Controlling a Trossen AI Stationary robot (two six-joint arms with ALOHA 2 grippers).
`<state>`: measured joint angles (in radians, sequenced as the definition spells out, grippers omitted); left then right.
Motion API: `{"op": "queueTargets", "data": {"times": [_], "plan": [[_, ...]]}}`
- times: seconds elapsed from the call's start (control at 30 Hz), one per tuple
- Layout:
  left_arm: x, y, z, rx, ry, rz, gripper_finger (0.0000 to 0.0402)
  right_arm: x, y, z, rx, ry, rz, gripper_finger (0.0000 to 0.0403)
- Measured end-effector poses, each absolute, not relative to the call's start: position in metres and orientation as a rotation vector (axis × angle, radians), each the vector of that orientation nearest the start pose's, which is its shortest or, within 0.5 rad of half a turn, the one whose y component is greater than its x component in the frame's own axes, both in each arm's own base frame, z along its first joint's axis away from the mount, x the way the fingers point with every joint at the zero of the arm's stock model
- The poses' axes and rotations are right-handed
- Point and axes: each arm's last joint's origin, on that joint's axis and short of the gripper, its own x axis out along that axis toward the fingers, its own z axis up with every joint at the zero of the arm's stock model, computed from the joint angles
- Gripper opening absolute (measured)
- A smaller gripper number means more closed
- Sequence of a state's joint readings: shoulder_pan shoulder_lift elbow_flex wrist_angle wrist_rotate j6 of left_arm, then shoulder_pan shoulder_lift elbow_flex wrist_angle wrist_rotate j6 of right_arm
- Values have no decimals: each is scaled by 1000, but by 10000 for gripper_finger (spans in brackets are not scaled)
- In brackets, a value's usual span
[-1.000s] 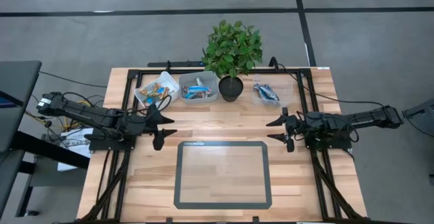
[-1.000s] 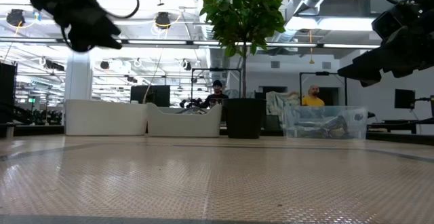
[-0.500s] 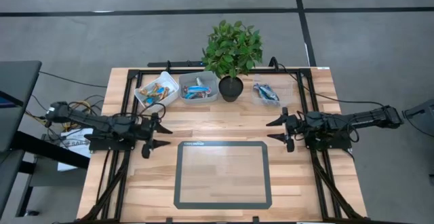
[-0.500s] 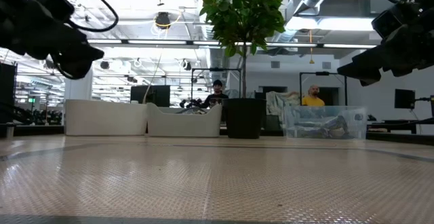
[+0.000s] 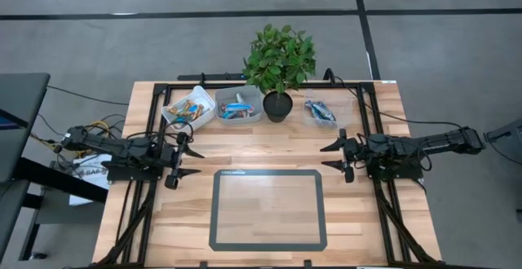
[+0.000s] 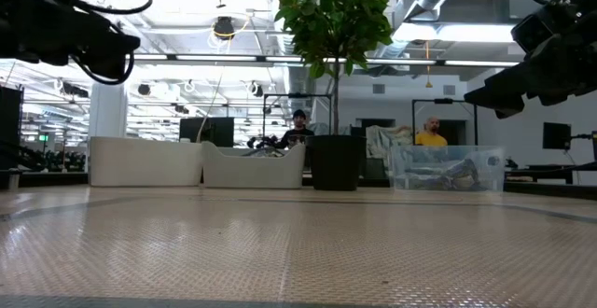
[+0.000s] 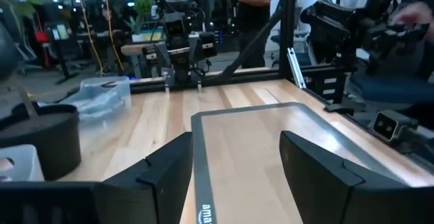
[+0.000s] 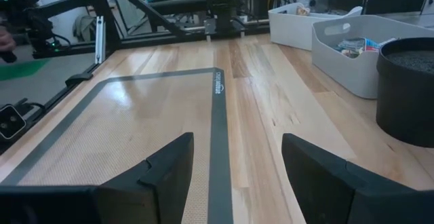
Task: Pick and place Granola Bars by type
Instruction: Return to Home Position
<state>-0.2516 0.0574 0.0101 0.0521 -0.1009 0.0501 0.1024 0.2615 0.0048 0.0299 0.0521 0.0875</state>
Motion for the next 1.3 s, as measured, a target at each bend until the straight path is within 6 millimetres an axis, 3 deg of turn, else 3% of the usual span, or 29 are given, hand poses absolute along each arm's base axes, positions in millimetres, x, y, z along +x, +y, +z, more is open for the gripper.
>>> {"op": "queueTargets", "data": {"times": [0.63,1.3], "plan": [[99,-19,166,233,-14,-127,212,111,10,146,70,228,40,219],[99,-19,166,188,-10,-127,212,111,10,146,70,228,40,219]]}}
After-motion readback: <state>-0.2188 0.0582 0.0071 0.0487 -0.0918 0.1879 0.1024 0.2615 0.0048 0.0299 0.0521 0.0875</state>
